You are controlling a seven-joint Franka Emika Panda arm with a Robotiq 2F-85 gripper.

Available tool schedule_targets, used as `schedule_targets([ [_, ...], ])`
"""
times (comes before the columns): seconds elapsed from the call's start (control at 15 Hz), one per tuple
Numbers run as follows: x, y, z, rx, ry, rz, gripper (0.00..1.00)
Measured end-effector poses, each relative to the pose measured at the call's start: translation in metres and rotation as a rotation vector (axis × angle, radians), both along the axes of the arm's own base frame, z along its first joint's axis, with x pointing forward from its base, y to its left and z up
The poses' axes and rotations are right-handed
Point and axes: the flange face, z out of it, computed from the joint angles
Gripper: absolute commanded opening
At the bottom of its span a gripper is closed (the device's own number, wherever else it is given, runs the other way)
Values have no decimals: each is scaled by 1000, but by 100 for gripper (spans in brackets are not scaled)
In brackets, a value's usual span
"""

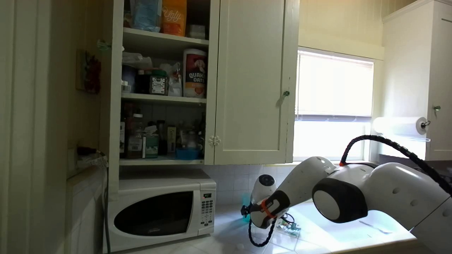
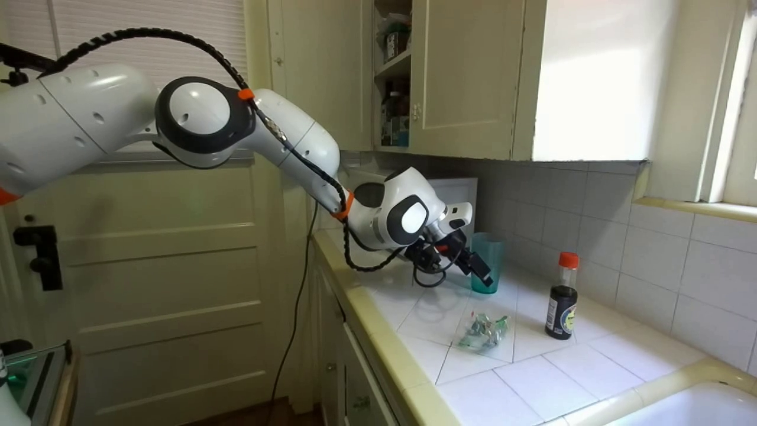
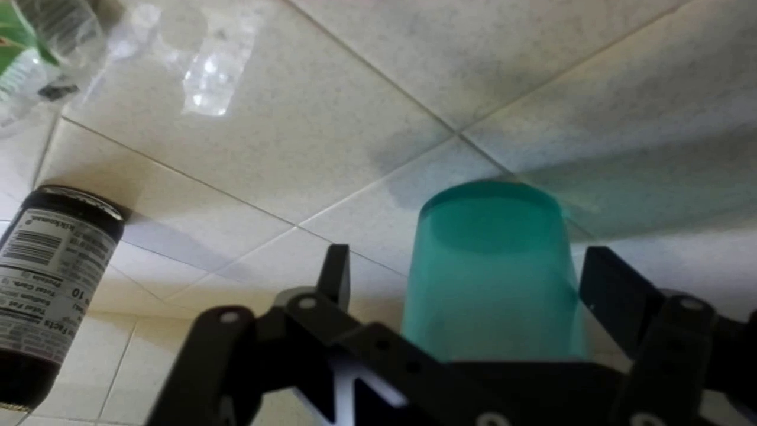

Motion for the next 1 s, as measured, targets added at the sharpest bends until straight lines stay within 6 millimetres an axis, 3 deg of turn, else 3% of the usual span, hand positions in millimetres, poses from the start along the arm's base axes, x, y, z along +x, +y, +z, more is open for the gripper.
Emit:
schedule_targets([
  [0.73, 8, -5, 3, -23, -11, 39, 99],
  [0.8, 9, -6, 2, -22, -14, 40, 74],
  [0.93, 11, -10, -1, -17, -21, 38, 70],
  [1.0, 12, -13, -2, -15, -25, 38, 60],
])
